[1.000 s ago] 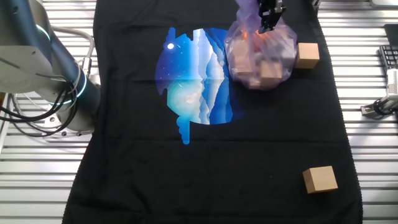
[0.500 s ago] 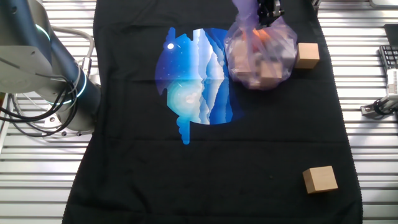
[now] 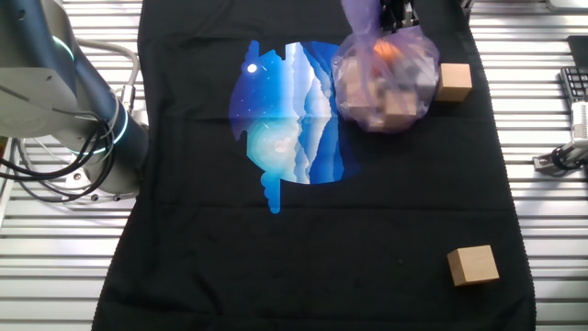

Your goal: Pick up a bag of things

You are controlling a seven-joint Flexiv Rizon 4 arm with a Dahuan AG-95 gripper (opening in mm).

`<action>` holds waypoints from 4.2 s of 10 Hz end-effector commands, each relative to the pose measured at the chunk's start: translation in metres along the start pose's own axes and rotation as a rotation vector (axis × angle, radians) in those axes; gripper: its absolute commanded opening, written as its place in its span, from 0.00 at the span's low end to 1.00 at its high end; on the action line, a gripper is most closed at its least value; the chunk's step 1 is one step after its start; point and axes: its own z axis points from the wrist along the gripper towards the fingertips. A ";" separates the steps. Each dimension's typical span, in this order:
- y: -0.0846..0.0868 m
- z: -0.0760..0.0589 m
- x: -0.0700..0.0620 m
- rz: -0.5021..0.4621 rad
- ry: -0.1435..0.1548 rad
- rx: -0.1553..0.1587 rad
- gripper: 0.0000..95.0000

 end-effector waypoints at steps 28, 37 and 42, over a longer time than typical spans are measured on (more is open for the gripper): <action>0.006 -0.054 -0.010 0.019 -0.053 0.025 0.00; 0.010 -0.071 -0.005 0.027 -0.039 0.030 0.00; 0.010 -0.077 -0.002 0.031 -0.039 0.030 0.00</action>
